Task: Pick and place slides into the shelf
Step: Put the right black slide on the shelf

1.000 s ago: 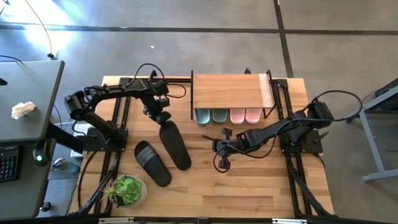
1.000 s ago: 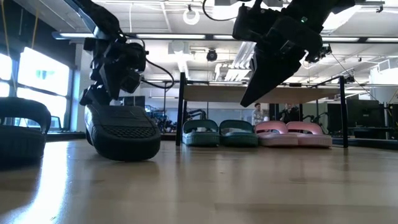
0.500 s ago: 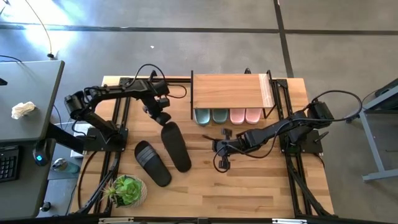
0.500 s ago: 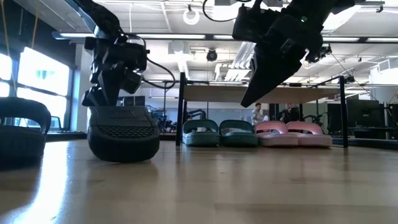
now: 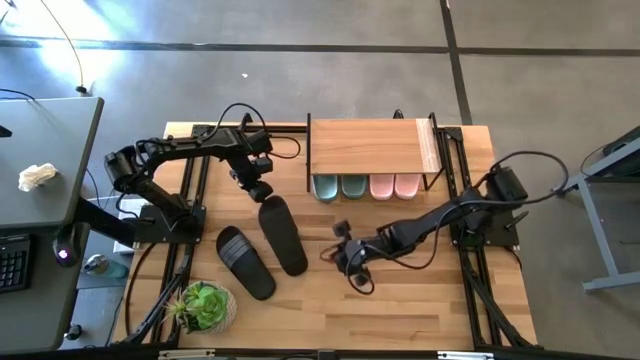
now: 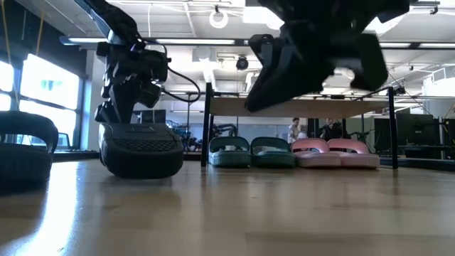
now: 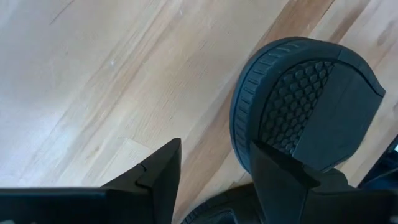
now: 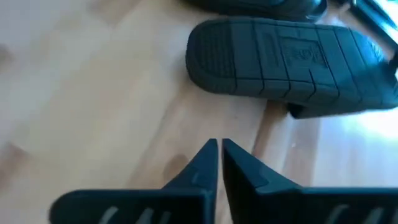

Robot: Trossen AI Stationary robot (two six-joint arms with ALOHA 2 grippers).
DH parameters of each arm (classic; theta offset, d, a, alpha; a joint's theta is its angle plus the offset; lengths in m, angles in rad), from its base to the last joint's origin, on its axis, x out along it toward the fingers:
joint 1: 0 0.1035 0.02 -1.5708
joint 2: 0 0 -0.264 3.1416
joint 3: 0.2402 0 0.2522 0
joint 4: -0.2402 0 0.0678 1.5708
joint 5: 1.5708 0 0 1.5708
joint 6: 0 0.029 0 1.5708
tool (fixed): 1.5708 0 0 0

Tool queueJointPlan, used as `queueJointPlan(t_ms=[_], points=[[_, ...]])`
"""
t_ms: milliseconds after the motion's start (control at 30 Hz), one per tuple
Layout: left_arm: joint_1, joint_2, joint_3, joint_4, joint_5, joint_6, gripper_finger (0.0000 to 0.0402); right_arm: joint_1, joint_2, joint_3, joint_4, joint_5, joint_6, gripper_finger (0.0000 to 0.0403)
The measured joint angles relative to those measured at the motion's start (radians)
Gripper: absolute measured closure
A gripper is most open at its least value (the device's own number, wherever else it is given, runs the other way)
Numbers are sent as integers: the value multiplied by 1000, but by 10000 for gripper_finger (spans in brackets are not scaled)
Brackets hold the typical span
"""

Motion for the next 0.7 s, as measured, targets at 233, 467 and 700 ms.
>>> queueJointPlan(t_ms=[233, 467, 700], points=[[0, 0, 0, 1, 4, 2, 222, -12, 87, 0, 178, 128, -218, 289], [0, 6, 0, 5, 10, 3, 222, -11, 192, 0, 305, 225, -420, 236], [0, 55, 0, 14, 7, 14, 222, 8, 274, 0, 406, 302, -520, 237]])
